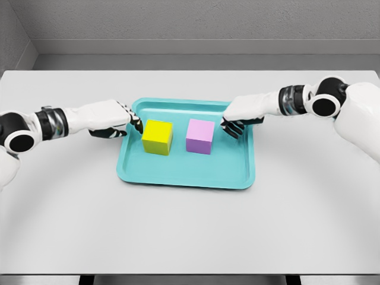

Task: Push two cubes

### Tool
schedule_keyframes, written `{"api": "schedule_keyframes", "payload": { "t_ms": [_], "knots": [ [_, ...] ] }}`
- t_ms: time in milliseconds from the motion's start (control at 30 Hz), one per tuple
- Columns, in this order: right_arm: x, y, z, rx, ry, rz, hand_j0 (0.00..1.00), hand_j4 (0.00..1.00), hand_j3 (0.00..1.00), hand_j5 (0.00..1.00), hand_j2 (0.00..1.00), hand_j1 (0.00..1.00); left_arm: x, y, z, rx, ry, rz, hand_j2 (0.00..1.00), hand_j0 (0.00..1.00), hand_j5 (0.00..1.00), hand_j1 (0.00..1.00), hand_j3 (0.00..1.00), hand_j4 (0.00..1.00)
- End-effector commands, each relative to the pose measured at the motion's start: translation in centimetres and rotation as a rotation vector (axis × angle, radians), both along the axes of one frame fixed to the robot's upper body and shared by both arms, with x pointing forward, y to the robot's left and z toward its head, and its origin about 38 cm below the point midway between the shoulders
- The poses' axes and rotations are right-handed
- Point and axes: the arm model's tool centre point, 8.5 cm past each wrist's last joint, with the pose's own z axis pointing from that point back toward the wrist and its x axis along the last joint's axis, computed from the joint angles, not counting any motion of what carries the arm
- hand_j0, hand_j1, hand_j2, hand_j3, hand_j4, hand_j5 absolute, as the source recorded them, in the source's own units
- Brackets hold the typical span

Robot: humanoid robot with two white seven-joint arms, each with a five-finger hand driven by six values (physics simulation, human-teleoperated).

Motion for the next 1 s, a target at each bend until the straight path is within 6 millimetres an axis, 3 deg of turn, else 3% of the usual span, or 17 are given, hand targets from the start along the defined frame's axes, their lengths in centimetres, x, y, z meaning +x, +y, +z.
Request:
{"api": "schedule_keyframes", "payload": {
  "t_ms": [0,100,200,400,433,533,667,733,800,967],
  "knots": [
    [0.2,-1.1,0.2,-0.003,-0.002,-0.023,0.13,0.13,0.13,0.13,0.13,0.13,-0.1,-0.2,-0.4,0.004,0.011,-0.005,0.59,0.59,0.59,0.59,0.59,0.59],
    [0.8,-1.6,1.7,-0.008,-0.029,-0.035,0.14,0.14,0.14,0.14,0.14,0.14,-0.1,-0.3,-0.5,0.008,0.014,-0.009,0.59,0.59,0.59,0.59,0.59,0.59],
    [1.1,-4.3,3.0,-0.031,-0.053,-0.078,0.14,0.14,0.14,0.14,0.14,0.14,-0.2,-0.6,-0.6,0.005,0.017,-0.016,0.59,0.59,0.59,0.59,0.59,0.59],
    [1.0,-6.8,3.7,-0.054,-0.066,-0.115,0.19,0.19,0.19,0.19,0.19,0.19,-0.3,-1.1,-0.7,0.006,0.021,-0.028,0.6,0.6,0.6,0.6,0.6,0.6],
    [1.1,-6.8,4.0,-0.042,-0.066,-0.118,0.26,0.26,0.26,0.26,0.26,0.26,-0.3,-1.3,-0.8,0.004,0.022,-0.031,0.6,0.6,0.6,0.6,0.6,0.6],
    [0.8,-6.5,3.0,-0.072,-0.047,-0.102,0.23,0.23,0.23,0.23,0.23,0.23,-0.3,-1.5,-0.7,0.001,0.018,-0.035,0.6,0.6,0.6,0.6,0.6,0.6],
    [0.7,-7.9,3.4,-0.085,-0.055,-0.124,0.21,0.21,0.21,0.21,0.21,0.21,-0.3,-1.7,-0.6,-0.003,0.017,-0.039,0.6,0.6,0.6,0.6,0.6,0.6],
    [0.5,-7.6,2.8,-0.102,-0.042,-0.109,0.21,0.21,0.21,0.21,0.21,0.21,-0.3,-1.9,-0.5,-0.007,0.015,-0.044,0.6,0.6,0.6,0.6,0.6,0.6],
    [0.3,-7.2,2.7,-0.107,-0.04,-0.093,0.21,0.21,0.21,0.21,0.21,0.21,-0.5,-3.4,-1.2,-0.011,0.028,-0.073,0.6,0.6,0.6,0.6,0.6,0.6],
    [0.2,-5.9,1.9,-0.122,-0.028,-0.062,0.22,0.22,0.22,0.22,0.22,0.22,-0.5,-3.8,-1.2,-0.017,0.028,-0.078,0.6,0.6,0.6,0.6,0.6,0.6]
  ]
}}
